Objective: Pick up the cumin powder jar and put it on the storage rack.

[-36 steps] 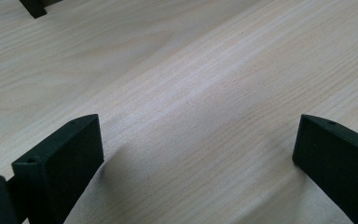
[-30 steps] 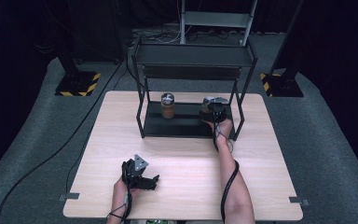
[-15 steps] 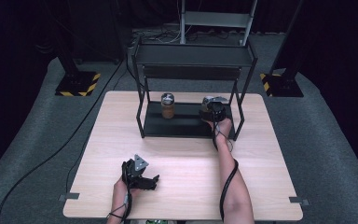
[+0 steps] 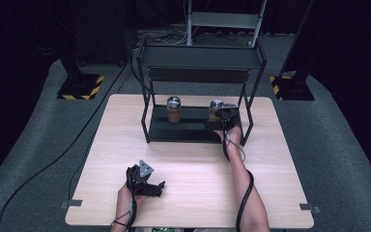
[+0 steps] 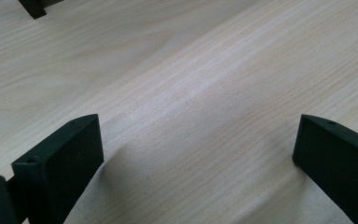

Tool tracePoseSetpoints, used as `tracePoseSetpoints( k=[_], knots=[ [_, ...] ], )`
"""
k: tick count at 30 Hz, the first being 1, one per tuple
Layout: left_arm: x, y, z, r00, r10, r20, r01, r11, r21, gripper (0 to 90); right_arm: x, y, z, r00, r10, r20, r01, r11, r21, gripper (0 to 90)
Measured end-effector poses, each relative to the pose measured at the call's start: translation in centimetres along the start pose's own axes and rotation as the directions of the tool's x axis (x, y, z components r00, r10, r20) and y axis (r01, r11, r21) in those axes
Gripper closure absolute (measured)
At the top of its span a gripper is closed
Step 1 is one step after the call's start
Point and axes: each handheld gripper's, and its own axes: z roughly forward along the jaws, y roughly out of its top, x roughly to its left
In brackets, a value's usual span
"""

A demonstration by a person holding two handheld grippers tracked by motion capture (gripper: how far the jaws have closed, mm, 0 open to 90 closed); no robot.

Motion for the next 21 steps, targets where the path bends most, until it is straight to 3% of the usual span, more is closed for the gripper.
tracePoseSetpoints(
  k=[2,4,6,11,14,21],
  knots=[
    [0.0,0.0,0.0,1.0,-0.002,0.001,0.002,1.0,0.0,1.1,0.2,-0.6,-1.2,0.9998,0.002,-0.017,-0.002,1.0,0.007,0.0],
    [0.1,0.0,0.0,1.0,-0.001,0.002,0.001,1.0,0.002,1.0,1.0,-1.4,-2.6,0.9996,-0.029,-0.006,0.029,1.0,0.005,0.0],
    [0.1,0.1,0.0,1.0,-0.002,0.002,0.002,1.0,0.003,0.9,1.5,-2.3,-4.1,0.9982,-0.055,-0.023,0.055,0.998,0.007,0.0],
    [-0.1,0.0,0.0,1.0,0.0,-0.002,0.0,1.0,0.0,0.9,2.9,-6.1,-8.0,0.991,-0.126,-0.046,0.126,0.992,-0.002,0.0],
    [-0.1,0.0,0.0,1.0,0.0,-0.003,0.0,1.0,0.0,0.8,3.0,-8.8,-10.3,0.9896,-0.13,-0.063,0.13,0.992,-0.006,0.0],
    [0.0,0.1,0.1,1.0,-0.001,0.001,0.001,1.0,0.0,0.9,2.5,-14.2,-15.3,0.9916,-0.117,-0.056,0.118,0.993,0.014,0.0]
  ],
)
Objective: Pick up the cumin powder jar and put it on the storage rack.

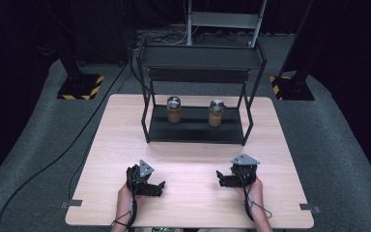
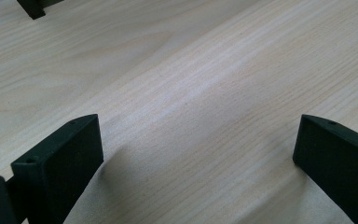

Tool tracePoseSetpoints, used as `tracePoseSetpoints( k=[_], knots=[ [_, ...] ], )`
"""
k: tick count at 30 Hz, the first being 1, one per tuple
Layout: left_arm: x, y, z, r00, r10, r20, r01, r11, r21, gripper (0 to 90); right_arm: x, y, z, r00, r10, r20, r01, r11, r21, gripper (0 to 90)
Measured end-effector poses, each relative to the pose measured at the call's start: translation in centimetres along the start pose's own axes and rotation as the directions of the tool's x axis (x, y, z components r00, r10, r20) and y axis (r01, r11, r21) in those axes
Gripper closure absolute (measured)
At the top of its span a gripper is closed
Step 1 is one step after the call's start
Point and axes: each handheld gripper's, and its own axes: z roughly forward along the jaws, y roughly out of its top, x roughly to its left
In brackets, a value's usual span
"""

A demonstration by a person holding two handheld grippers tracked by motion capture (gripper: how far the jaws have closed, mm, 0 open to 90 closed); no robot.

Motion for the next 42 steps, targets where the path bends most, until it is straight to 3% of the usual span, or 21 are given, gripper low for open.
tracePoseSetpoints(
  k=[7,12,23,27,42],
  knots=[
    [0.0,0.0,0.0,1.0,-0.001,0.001,0.001,1.0,0.001,0.8,0.8,-4.1,-3.5,0.9982,0.033,0.049,-0.034,0.999,0.017,0.0],
    [0.1,0.1,0.0,1.0,-0.004,0.003,0.004,1.0,0.003,0.8,0.9,-5.4,-4.4,0.9971,0.051,0.056,-0.052,0.998,0.021,0.0],
    [0.1,0.1,0.0,1.0,-0.006,0.004,0.006,1.0,0.003,0.9,0.8,-5.8,-4.5,0.9949,0.08,0.062,-0.08,0.997,0.011,0.0],
    [0.1,0.0,0.0,1.0,-0.004,0.002,0.004,1.0,0.002,0.9,0.5,-5.5,-4.3,0.9951,0.084,0.053,-0.086,0.996,0.033,0.0],
    [-0.2,0.0,0.0,1.0,0.004,-0.007,-0.004,1.0,-0.001,0.7,0.8,-5.3,-4.1,0.9948,0.075,0.069,-0.077,0.997,0.027,0.0]
  ],
)
